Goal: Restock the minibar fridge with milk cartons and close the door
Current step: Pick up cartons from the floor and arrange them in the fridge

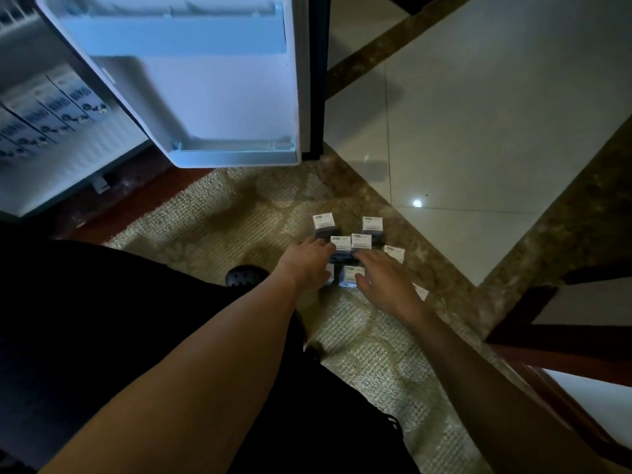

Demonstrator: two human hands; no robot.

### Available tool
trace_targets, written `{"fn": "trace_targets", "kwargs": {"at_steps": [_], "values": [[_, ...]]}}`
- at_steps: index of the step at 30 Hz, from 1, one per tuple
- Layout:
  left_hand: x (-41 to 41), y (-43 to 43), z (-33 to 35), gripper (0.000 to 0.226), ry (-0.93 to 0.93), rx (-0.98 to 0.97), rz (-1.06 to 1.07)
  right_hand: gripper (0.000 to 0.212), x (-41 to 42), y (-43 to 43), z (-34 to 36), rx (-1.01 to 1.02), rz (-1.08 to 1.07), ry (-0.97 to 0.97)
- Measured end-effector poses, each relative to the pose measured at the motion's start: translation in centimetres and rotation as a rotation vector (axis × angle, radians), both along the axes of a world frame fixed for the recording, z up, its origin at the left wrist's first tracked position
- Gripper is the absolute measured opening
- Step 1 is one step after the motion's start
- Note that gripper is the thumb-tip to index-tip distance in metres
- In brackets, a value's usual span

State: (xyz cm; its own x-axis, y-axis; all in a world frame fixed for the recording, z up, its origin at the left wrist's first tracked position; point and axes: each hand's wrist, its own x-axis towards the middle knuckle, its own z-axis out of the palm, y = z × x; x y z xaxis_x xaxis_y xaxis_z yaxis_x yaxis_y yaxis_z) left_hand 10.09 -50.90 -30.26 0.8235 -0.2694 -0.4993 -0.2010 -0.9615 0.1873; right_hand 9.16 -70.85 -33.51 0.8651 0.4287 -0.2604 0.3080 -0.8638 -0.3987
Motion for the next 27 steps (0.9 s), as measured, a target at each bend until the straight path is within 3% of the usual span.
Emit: {"fn": "trace_targets", "kwargs": {"at_steps": [10,13,20,27], "values": [[-1.0,-0.1,-5.1,0.078,0.160,0.059,0.078,0.053,0.2,-0.3,-4.9,-0.109,0.011,0.073],[-1.1,-0.6,-6.1,0.078,0.218,0.085,0.091,0.043,0.3,0.1,-5.8,-0.187,0.013,0.017],[-0.2,-1.5,-6.2,0.047,0.133,0.242,0.082,0.031,0.4,1.0,-7.1,-0.314,0.050,-0.061],[0.3,-1.4,-4.7,0.038,0.066,0.277,0.003,0.041,0.4,0.2,-5.6,-0.190,0.027,-0.062]]}}
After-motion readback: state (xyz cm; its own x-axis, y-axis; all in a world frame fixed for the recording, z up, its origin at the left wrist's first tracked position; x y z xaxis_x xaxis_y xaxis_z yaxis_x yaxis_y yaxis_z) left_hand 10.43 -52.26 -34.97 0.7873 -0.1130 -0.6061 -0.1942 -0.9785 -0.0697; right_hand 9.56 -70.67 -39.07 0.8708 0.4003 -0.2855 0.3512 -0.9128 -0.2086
